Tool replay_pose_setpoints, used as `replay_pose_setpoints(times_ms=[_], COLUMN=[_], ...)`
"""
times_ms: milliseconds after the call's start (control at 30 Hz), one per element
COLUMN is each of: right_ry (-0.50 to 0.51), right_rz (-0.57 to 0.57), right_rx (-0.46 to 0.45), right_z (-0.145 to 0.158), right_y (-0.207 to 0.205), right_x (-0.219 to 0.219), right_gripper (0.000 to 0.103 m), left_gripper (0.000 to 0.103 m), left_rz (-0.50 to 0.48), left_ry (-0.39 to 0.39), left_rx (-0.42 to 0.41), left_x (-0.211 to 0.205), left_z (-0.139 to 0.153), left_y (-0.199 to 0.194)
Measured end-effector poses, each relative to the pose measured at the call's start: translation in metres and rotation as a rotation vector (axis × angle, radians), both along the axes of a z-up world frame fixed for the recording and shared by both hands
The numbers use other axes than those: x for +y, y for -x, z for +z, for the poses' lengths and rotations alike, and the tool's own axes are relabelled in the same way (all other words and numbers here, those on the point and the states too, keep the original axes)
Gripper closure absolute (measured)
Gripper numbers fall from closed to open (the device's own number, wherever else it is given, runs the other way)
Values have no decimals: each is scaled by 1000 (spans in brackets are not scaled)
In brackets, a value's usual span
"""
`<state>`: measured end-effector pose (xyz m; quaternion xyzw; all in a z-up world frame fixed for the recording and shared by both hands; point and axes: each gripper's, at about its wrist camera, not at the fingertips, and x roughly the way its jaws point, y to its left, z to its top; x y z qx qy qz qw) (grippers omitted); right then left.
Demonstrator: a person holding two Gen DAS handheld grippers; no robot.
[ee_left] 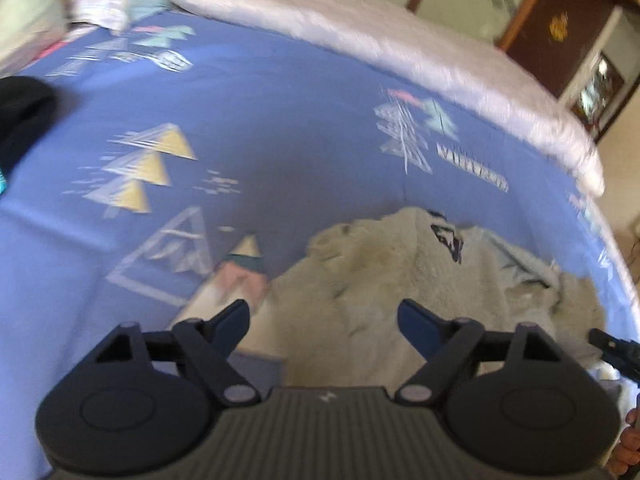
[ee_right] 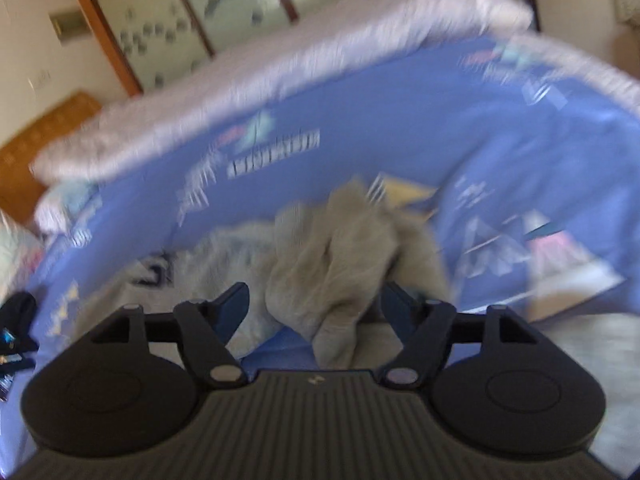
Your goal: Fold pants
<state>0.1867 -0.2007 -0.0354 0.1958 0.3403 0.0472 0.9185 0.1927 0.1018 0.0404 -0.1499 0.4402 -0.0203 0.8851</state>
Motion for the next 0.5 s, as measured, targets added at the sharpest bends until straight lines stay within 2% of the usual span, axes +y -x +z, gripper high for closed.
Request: replay_pose_setpoints(times_ms=[33, 67, 100, 167, 233, 300, 400, 500], right_ry=[21, 44, 33, -14, 26, 18, -16, -42], right_rz=[16, 17, -4, -66, -171, -280, -358, -403], right_rx=[36, 67, 65, -38, -140, -210, -244, -271], right_z=[-7, -10, -5, 20, 53, 81, 103, 118], right_y=[-12, -20, -23, -11, 3, 24, 47, 72], right_x=[5, 5, -2, -33, -65, -105, -146, -166], right_gripper=[56, 91, 90, 90, 90, 90, 90, 90], left_gripper=[62, 83, 87, 90, 90, 91, 91, 91], left_rz=[-20, -34, -28, -13, -5, 10, 40, 72], left_ry=[-11, -11, 14, 14, 19, 60, 109, 135], left_rx=[27, 56, 56, 18, -24, -43, -68, -99], left_x=[-7, -12, -13, -7, 6, 24, 48, 66], left_z=[-9, -15, -16, -7, 5, 16, 33, 50], left_y=[-7, -13, -14, -4, 10, 27, 54, 82])
